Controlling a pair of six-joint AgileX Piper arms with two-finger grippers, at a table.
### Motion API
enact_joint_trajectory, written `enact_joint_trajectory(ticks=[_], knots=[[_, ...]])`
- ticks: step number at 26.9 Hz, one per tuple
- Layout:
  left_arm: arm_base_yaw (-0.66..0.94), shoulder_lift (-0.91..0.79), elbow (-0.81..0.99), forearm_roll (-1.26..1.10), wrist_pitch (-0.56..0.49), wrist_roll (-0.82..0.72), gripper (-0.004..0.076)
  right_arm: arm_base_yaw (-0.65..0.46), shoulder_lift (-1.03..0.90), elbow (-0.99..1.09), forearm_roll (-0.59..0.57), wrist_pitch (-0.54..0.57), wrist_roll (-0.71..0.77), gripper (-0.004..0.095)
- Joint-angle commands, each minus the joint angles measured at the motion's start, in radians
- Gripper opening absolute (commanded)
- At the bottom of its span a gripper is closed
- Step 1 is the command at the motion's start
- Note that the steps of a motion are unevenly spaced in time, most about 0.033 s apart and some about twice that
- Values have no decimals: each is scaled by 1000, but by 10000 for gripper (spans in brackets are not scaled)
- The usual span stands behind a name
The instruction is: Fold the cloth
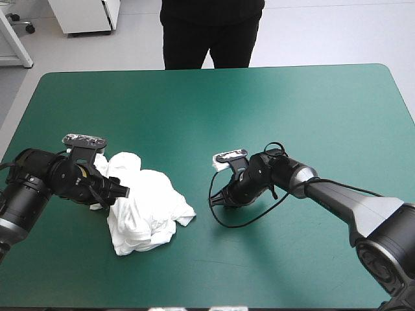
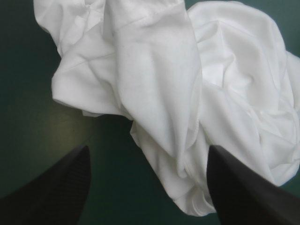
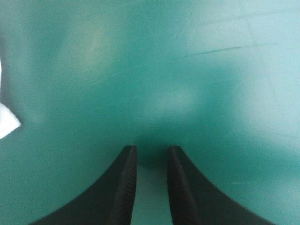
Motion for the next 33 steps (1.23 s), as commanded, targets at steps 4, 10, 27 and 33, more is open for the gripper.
enact_joint_trajectory(ticks=[4, 10, 27, 33], knots=[[-1, -14, -32, 0, -23, -5, 507, -6, -37, -26, 12, -9, -5, 229], [-1, -14, -32, 0, -23, -5, 507, -11, -45, -29, -57, 5, 49, 230], [-1, -14, -32, -17, -26, -3, 484, -558, -375, -59, -301, 209, 45, 230], [-1, -7, -32, -89, -38, 12, 474, -644, -557, -107, -308, 286, 25, 229]])
